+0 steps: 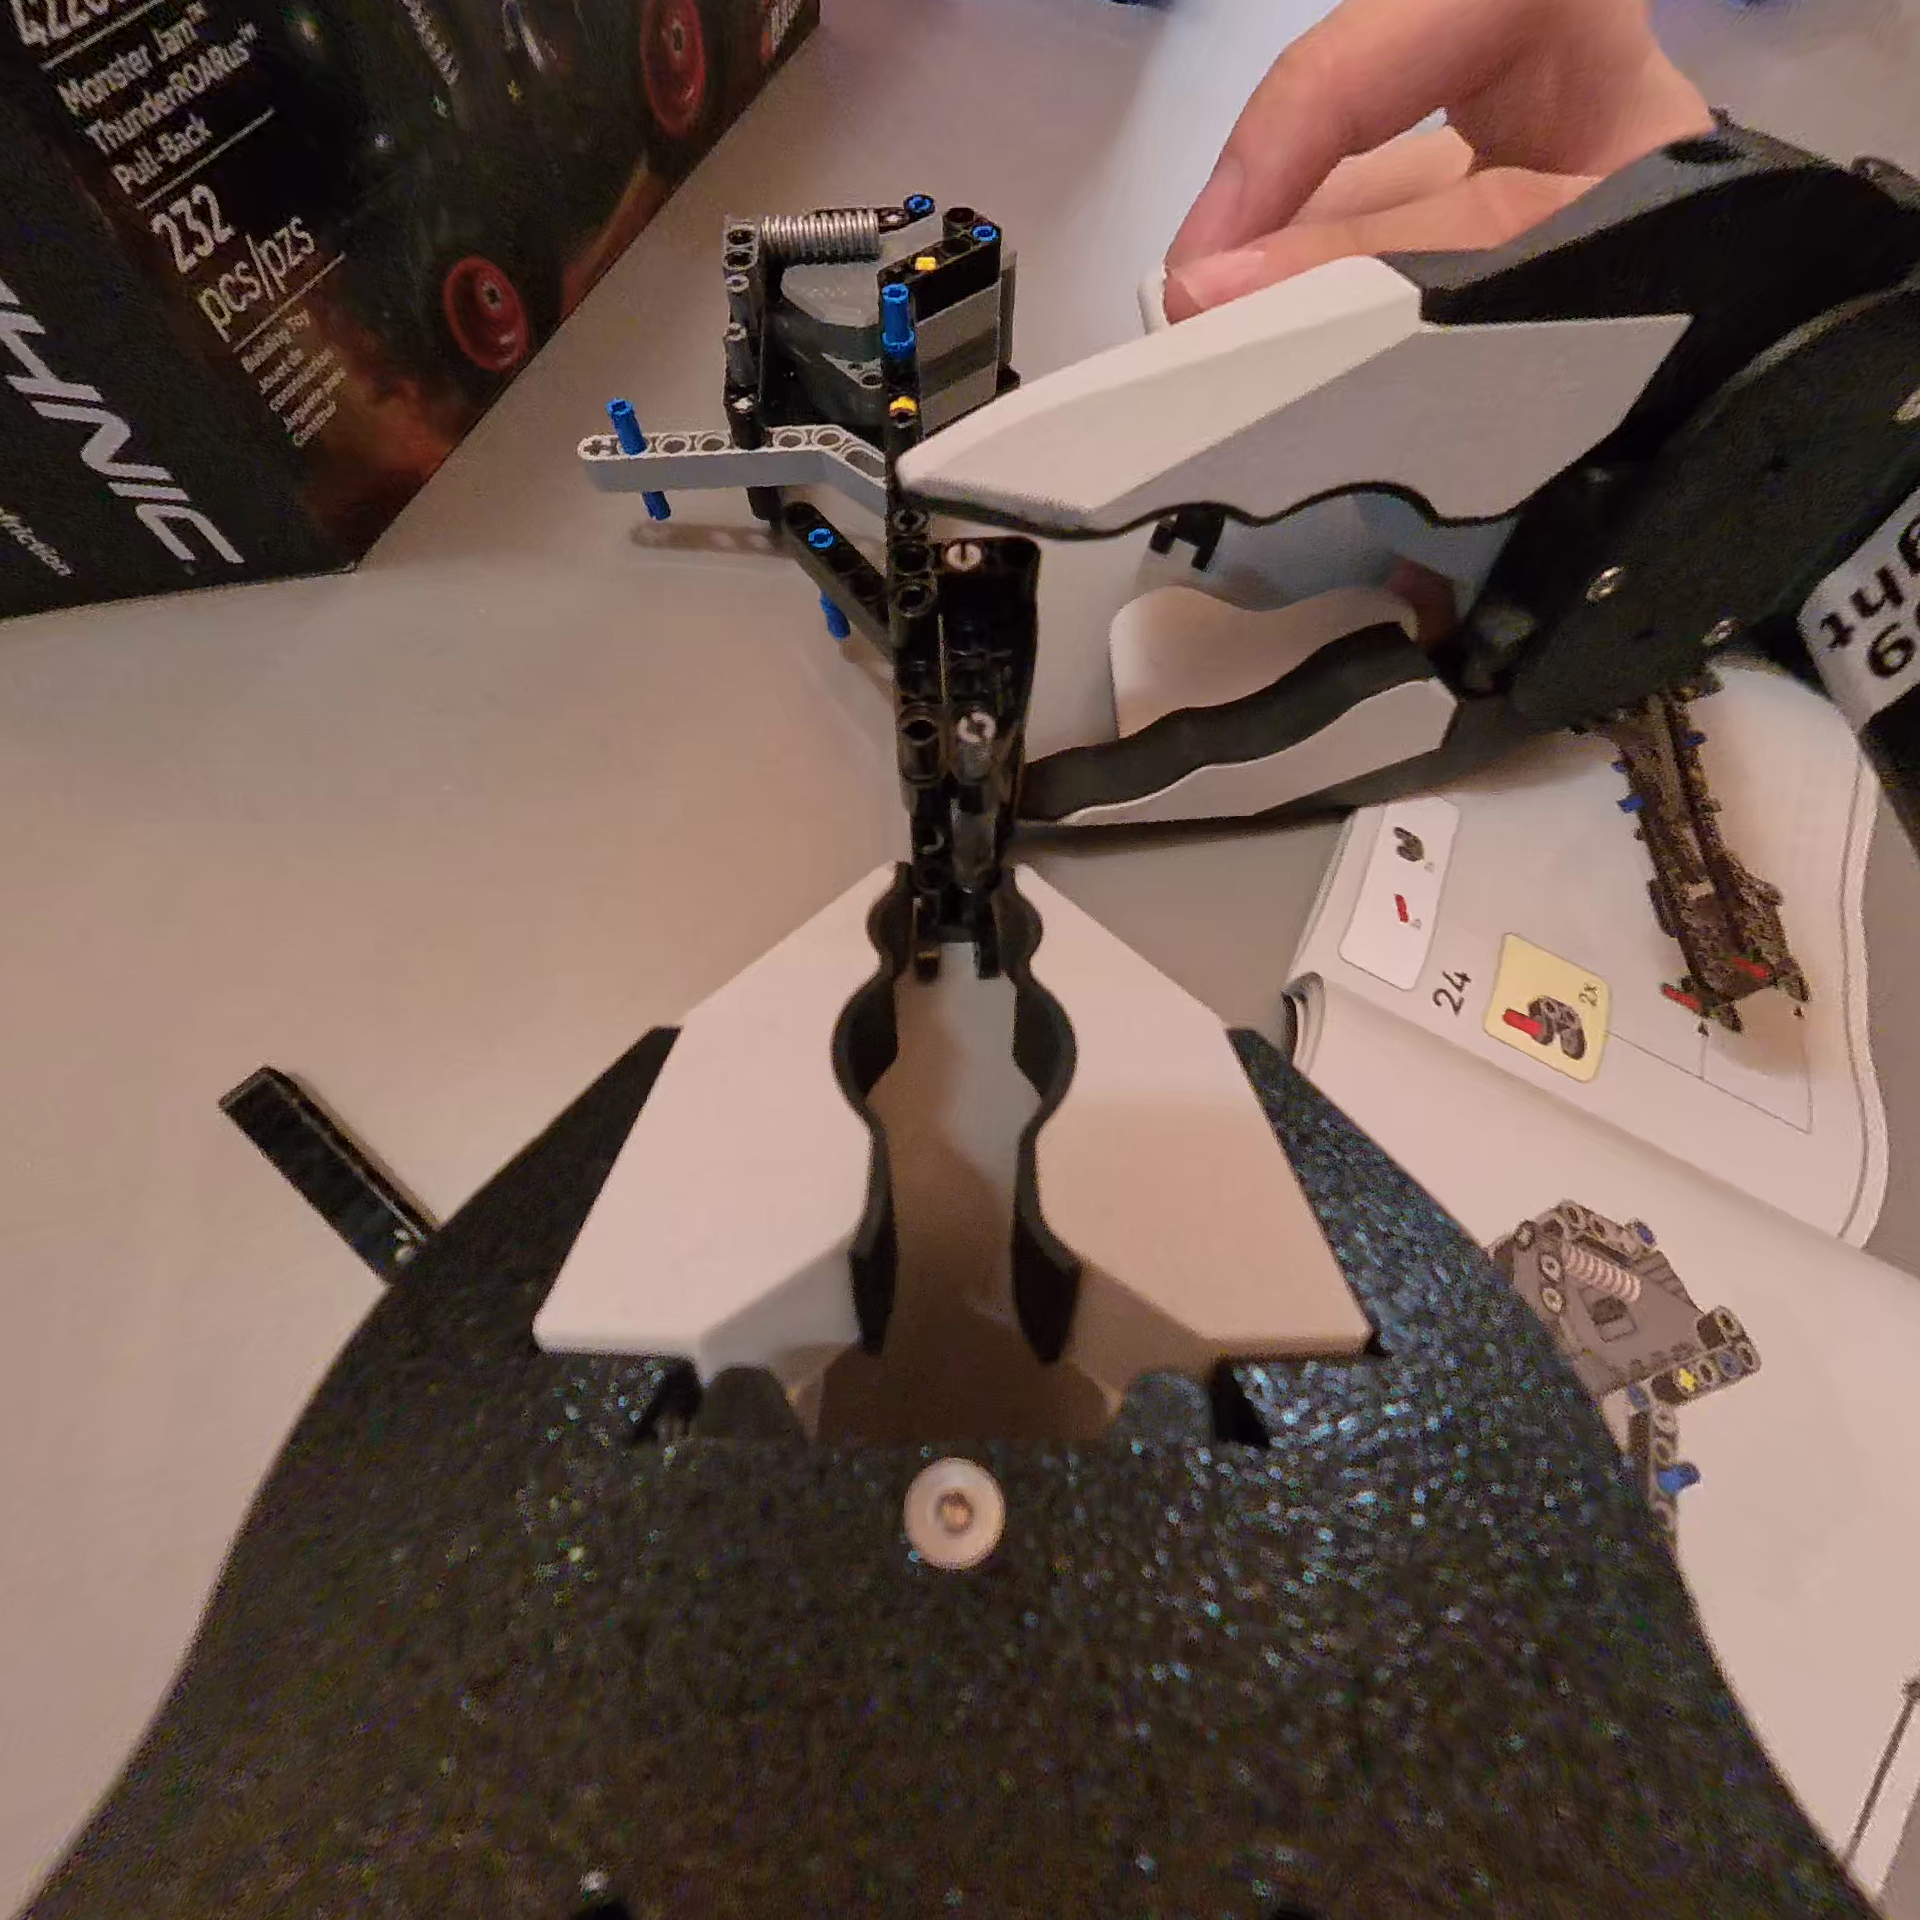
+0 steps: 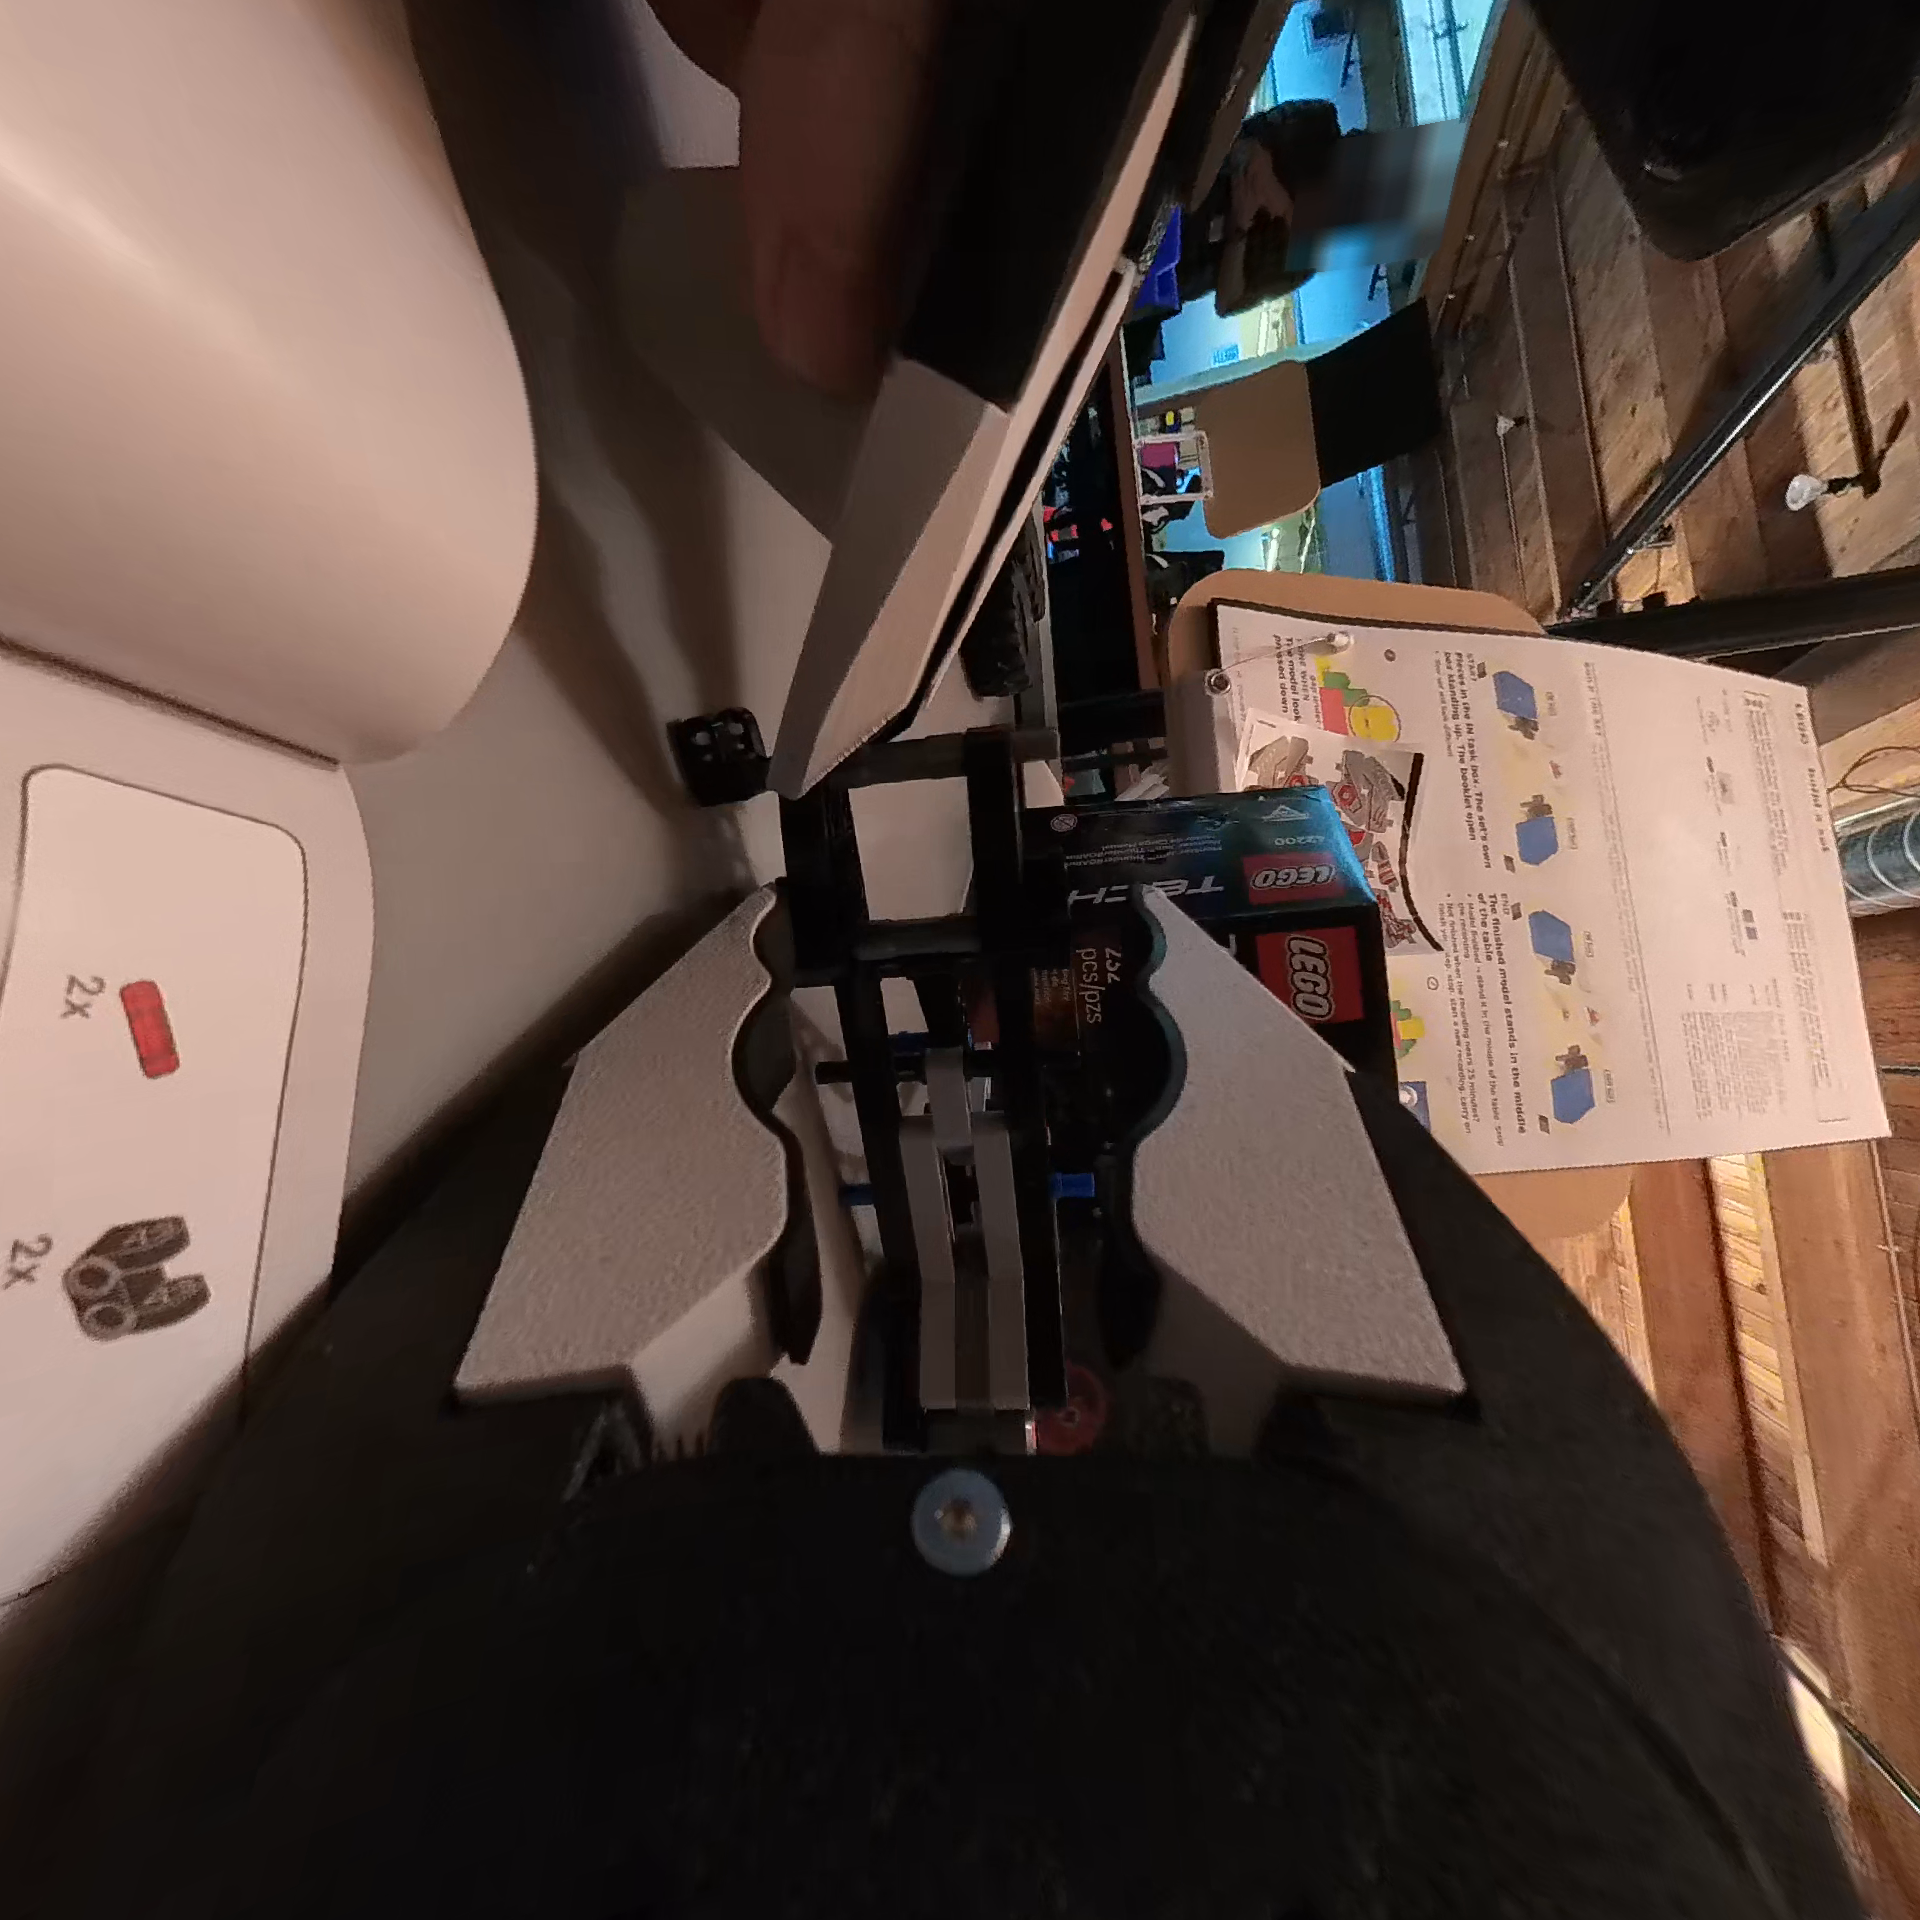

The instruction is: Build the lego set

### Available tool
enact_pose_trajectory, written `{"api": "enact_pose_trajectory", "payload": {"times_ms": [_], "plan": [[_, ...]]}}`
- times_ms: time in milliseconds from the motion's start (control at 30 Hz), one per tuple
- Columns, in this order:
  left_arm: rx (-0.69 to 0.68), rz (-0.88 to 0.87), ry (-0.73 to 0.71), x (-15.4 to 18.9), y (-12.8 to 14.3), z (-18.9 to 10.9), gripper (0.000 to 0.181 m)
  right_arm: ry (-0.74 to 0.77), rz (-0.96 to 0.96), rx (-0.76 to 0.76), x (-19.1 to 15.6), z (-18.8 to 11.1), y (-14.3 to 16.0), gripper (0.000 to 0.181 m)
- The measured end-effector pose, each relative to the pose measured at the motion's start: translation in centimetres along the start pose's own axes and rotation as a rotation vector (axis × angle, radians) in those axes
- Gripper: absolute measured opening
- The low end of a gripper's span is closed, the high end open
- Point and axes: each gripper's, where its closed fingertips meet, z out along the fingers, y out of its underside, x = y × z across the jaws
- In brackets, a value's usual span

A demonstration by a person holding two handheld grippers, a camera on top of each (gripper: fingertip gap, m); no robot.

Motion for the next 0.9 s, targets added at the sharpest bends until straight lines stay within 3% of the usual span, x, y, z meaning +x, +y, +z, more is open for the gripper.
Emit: {"api": "enact_pose_trajectory", "payload": {"times_ms": [633, 900], "plan": [[0.034, -0.240, 0.046, -1.05, -0.13, -0.33, 0.014, -0.026, 0.045, 0.044, 0.11, 0.51, 0.20, 0.049], [0.034, -0.260, 0.049, -1.04, -0.10, -0.31, 0.014, -0.020, -0.003, 0.050, 0.12, 0.57, 0.07, 0.049]]}}
